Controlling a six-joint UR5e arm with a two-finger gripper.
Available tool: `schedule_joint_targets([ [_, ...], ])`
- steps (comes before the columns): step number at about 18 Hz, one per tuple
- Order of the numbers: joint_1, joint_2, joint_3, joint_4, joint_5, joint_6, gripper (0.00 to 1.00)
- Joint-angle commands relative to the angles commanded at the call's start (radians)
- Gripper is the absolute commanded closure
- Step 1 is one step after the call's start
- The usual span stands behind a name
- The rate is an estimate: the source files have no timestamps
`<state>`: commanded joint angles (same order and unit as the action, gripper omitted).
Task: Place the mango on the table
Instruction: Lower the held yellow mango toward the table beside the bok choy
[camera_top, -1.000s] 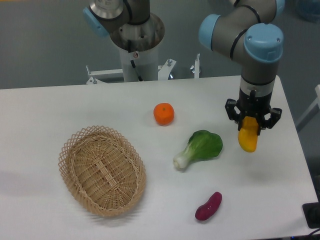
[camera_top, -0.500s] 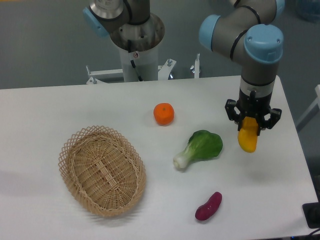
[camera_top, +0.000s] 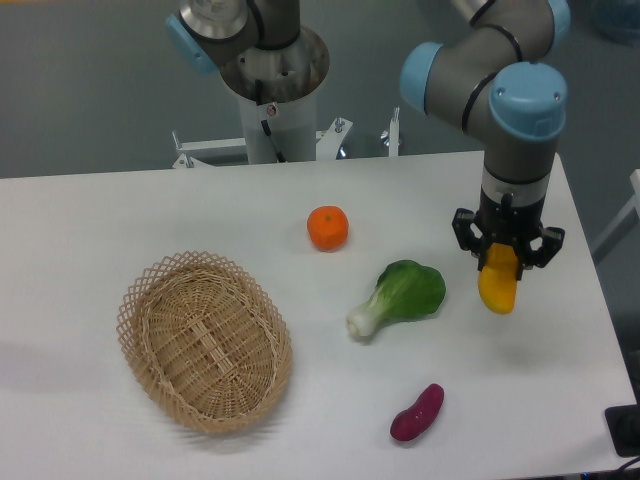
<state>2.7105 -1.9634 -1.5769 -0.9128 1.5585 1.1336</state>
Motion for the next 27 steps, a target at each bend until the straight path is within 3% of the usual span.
schedule_joint_targets([
  [4,0.003,-0.031,0.011,0.071,-0.002,0.003,0.60],
  [11,0.003,-0.140,0.089,0.087,0.000,0.000,0.60],
  [19,-0.026,-0.233,0.084,0.232,0.000,-0.012,0.60],
  [27,-0.048,-0.256,0.035,0.239,-0.002,-0.021,0.60],
])
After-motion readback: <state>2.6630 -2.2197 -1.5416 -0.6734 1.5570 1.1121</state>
